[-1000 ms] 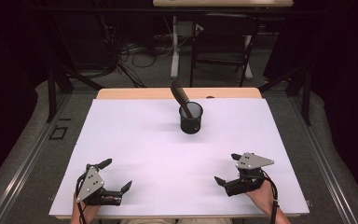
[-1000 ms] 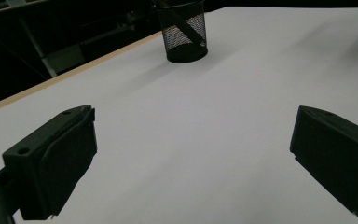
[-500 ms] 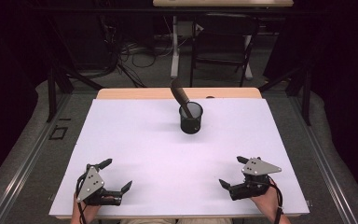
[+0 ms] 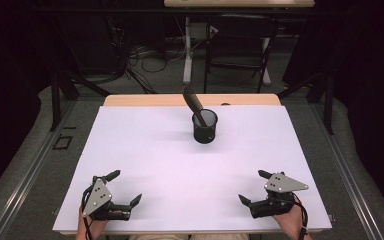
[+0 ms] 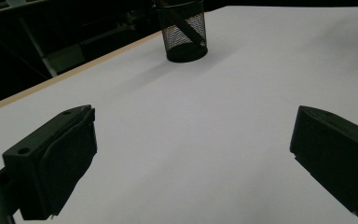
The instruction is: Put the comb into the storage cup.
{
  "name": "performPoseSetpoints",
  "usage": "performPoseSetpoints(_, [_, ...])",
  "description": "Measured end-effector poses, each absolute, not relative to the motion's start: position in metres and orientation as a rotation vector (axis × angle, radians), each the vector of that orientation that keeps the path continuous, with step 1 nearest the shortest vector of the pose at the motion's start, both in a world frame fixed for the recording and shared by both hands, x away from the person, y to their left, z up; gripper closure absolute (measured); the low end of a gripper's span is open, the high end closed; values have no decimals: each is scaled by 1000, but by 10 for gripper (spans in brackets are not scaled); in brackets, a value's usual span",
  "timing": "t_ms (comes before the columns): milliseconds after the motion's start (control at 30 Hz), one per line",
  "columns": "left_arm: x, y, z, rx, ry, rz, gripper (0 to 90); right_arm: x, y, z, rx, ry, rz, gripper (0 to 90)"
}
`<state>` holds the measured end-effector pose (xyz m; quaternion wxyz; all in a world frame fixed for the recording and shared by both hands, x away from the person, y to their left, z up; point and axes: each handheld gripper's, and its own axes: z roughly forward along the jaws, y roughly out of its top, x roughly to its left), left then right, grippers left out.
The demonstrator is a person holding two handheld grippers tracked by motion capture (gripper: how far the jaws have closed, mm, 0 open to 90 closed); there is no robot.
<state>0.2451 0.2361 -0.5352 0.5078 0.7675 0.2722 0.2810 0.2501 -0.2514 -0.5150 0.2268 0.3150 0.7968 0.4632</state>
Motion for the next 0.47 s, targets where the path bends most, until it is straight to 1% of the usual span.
performPoseSetpoints(467, [246,236,-535,1849,656,679,7,249,-253,-515,858,2195,1280,0])
